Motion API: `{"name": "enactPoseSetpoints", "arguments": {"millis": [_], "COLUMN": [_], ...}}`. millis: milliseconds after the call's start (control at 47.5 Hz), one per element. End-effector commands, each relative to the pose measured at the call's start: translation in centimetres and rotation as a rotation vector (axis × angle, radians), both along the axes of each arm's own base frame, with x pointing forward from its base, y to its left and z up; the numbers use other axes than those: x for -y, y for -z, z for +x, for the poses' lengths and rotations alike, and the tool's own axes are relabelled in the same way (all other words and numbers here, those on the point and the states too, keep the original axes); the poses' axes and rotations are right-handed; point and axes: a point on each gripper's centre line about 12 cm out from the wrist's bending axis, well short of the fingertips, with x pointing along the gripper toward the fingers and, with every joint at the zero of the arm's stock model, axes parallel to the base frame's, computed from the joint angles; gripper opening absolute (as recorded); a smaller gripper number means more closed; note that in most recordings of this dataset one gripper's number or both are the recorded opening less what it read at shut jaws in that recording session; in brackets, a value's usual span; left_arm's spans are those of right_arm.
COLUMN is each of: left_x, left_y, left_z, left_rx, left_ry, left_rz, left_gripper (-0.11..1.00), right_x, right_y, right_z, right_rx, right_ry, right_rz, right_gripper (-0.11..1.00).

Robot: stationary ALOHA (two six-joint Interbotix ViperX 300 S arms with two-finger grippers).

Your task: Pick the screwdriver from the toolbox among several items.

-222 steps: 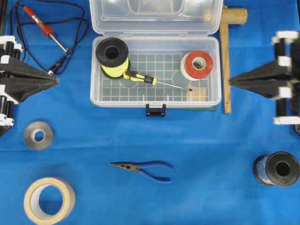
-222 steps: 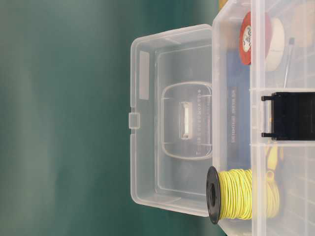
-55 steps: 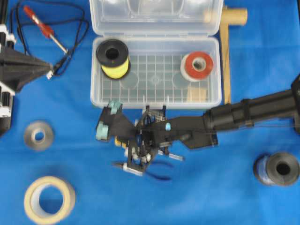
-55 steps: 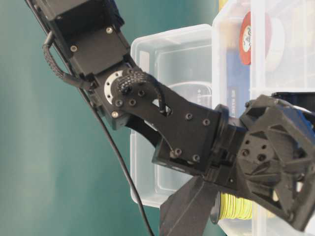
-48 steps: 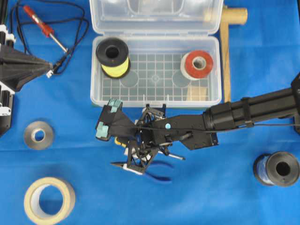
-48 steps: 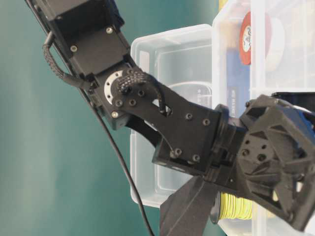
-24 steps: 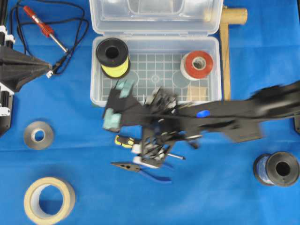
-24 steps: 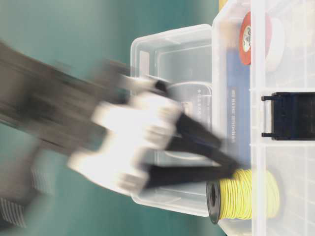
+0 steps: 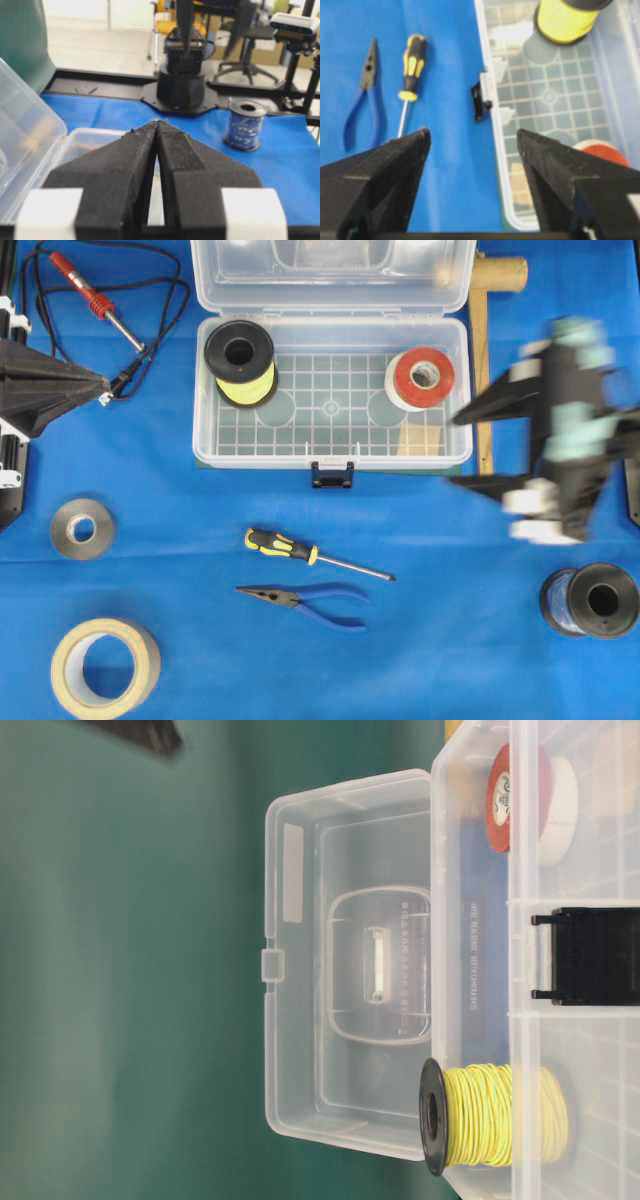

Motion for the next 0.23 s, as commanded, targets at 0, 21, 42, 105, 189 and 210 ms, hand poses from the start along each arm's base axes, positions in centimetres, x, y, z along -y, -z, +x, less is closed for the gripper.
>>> {"name": "enactPoseSetpoints", "arguments": {"millis": [0, 21, 42, 105, 189, 210], "left_x": [-0.1, -0.1, -0.1, -0.1, -0.1, -0.1], "left_y": [-0.3, -0.3, -0.2, 0.0, 0.1, 0.1], "left_z": [0.1, 0.1, 0.1, 0.1, 0.2, 0.1], "left_rx": [0.009, 0.006, 0.004, 0.001, -0.002, -0.002], "left_ry": [-0.004, -0.004, -0.004, -0.004, -0.004, -0.005], "left_rz": [0.004, 0.004, 0.003, 0.003, 0.003, 0.003], "left_gripper": [0.00, 0.00, 0.00, 0.00, 0.00, 0.00], "right_x": [0.8, 1.0, 1.2, 1.7, 2.3, 2.4], "right_y": [0.2, 0.5, 0.8, 1.9, 3.1, 3.4], "right_z": [-3.5, -4.2, -4.9, -6.8, -9.0, -9.5], "right_rx": [0.079, 0.084, 0.092, 0.109, 0.143, 0.152], "right_ry": [-0.021, -0.021, -0.023, -0.023, -0.023, -0.025], "right_rz": [-0.029, -0.037, -0.040, -0.056, -0.055, -0.057], "right_gripper": [0.72, 0.72, 0.72, 0.72, 0.72, 0.72]}}
